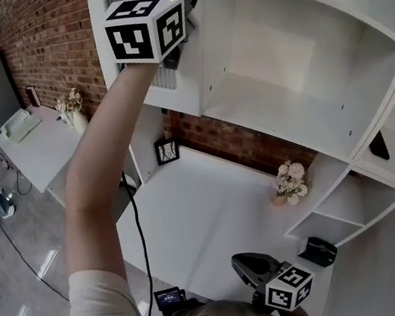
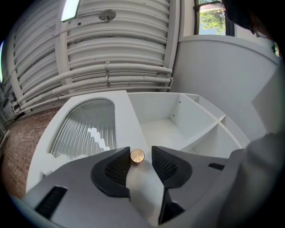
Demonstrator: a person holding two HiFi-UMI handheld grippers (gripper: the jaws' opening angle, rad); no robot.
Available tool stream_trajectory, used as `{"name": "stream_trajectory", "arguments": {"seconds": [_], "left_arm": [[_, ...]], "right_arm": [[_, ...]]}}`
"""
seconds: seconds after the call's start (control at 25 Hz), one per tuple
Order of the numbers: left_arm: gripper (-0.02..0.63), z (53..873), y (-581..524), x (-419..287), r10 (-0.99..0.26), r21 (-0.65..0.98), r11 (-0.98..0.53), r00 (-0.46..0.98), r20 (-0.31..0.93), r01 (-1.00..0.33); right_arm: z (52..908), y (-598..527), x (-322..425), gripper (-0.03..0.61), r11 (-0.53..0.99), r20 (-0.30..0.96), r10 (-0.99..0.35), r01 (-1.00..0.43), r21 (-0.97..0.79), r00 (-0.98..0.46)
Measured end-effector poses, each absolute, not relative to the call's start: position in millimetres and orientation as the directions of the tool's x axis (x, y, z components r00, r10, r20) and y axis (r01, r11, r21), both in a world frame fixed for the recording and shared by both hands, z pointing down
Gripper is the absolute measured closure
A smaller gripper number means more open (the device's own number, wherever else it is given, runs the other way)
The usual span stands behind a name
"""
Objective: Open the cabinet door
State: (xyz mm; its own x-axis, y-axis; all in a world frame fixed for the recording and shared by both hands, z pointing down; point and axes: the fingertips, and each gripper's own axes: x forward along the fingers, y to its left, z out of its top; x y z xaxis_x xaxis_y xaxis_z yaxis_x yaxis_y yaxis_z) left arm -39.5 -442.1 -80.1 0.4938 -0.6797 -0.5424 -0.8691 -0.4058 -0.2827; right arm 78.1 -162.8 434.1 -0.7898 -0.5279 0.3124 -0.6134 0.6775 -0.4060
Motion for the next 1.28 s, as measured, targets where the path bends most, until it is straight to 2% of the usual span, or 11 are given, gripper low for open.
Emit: {"name": "stream_trajectory", "arguments": {"seconds": [0.08,0.16,1.28], "left_arm": [[0.503,-80,-443,-42,-0.671,-0.266,-0.418,0.493,-0.554,-0.868],[0.511,-80,-443,-43,-0.67,-0.276,-0.416,0.497,-0.552,-0.867],[0.518,-80,-396,-70,-0.662,-0.364,-0.421,0.556,-0.502,-0.831]], "right_arm": [[434,-162,79,0.554,0.677,0.311,-0.53,-0.615,-0.404,-0.789],[433,-161,79,0.554,0.682,0.31,-0.53,-0.614,-0.397,-0.789],[426,-140,72,0.554,0.683,0.292,-0.537,-0.611,-0.4,-0.792]]}}
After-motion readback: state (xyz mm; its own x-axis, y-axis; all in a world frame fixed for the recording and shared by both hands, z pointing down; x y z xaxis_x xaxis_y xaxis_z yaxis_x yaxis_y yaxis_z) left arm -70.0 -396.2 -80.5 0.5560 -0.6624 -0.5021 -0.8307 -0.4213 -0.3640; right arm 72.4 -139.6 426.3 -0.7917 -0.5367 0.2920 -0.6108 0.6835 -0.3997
